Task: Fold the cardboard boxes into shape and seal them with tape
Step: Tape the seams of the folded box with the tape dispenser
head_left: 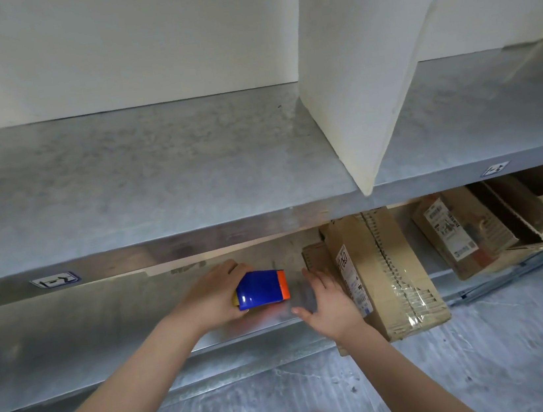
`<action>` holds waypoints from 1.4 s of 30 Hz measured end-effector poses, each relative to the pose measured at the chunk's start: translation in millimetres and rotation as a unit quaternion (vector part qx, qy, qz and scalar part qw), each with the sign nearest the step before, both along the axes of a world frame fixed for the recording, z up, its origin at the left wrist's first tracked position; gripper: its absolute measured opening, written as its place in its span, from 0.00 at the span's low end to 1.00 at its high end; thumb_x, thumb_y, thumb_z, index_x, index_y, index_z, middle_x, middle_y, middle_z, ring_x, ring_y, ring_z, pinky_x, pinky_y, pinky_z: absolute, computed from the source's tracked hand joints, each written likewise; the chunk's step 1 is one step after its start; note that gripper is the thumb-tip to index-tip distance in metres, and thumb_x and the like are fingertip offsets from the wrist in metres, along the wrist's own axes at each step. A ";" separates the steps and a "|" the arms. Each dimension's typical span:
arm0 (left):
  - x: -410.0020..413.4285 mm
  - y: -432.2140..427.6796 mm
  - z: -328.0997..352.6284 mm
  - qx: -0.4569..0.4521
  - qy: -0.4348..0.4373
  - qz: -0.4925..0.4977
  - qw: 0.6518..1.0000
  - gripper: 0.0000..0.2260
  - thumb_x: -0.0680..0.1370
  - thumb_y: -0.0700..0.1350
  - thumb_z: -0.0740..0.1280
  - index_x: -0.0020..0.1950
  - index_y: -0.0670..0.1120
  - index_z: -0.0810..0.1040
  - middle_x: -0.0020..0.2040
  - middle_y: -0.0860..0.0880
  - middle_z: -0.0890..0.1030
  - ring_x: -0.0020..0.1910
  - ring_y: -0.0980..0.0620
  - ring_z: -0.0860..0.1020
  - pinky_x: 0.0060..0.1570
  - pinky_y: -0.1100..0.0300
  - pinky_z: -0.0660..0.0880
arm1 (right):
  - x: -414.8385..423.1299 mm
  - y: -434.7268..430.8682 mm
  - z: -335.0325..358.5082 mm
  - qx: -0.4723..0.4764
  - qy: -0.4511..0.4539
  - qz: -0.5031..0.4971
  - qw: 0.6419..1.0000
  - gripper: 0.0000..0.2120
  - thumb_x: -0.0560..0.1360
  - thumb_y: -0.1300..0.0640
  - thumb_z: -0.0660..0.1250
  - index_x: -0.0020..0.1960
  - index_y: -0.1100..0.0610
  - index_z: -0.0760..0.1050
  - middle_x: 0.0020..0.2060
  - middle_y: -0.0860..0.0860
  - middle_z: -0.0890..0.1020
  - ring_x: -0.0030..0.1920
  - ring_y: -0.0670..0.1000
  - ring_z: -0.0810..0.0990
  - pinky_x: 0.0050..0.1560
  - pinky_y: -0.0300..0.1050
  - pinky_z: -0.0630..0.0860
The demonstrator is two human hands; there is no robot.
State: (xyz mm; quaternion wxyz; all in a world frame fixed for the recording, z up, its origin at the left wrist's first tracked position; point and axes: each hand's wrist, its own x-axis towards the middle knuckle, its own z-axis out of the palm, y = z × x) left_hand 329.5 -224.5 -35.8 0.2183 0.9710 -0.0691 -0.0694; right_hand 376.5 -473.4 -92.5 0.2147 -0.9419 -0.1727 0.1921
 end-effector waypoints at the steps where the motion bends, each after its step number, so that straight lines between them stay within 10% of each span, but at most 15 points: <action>1: -0.3 -1.6 1.6 0.001 -0.004 -0.007 1.000 0.23 0.69 0.54 0.71 0.63 0.52 0.74 0.54 0.51 0.76 0.52 0.49 0.77 0.49 0.57 0.73 | -0.4 -1.6 0.2 0.004 0.002 -0.002 1.000 0.40 0.74 0.38 0.66 0.79 0.49 0.50 0.77 0.50 0.57 0.78 0.52 0.52 0.74 0.50 0.61; 13: -41.8 57.5 70.5 -0.024 0.033 0.020 0.999 0.33 0.65 0.63 0.75 0.68 0.60 0.69 0.58 0.62 0.73 0.56 0.64 0.71 0.51 0.78 0.63 | -10.6 8.9 19.7 0.071 0.051 0.025 0.996 0.49 0.65 0.32 0.71 0.78 0.47 0.52 0.75 0.50 0.62 0.75 0.51 0.60 0.73 0.50 0.63; 25: -40.7 14.4 134.6 -0.033 -0.071 -0.078 0.994 0.29 0.69 0.54 0.74 0.68 0.55 0.71 0.57 0.62 0.72 0.56 0.65 0.70 0.53 0.79 0.62 | -25.2 -5.6 63.8 0.232 0.091 -0.016 0.968 0.20 0.82 0.60 0.59 0.73 0.52 0.65 0.68 0.47 0.74 0.68 0.45 0.71 0.70 0.43 0.65; 32: -38.7 -18.1 145.6 -0.049 -0.091 -0.105 0.989 0.28 0.67 0.50 0.74 0.67 0.55 0.72 0.58 0.61 0.74 0.58 0.66 0.72 0.55 0.75 0.66 | -27.9 -37.3 81.5 0.424 0.262 -0.132 0.856 0.13 0.82 0.62 0.54 0.62 0.57 0.74 0.51 0.51 0.81 0.52 0.47 0.80 0.60 0.46 0.75; 42: -24.7 -104.6 154.9 -0.035 -0.144 -0.081 0.986 0.26 0.65 0.53 0.71 0.63 0.51 0.74 0.53 0.56 0.76 0.53 0.64 0.72 0.54 0.76 0.65 | 1.8 -103.4 110.5 0.424 0.165 -0.091 0.886 0.07 0.82 0.60 0.60 0.52 0.53 0.77 0.42 0.50 0.80 0.45 0.47 0.78 0.52 0.43 0.77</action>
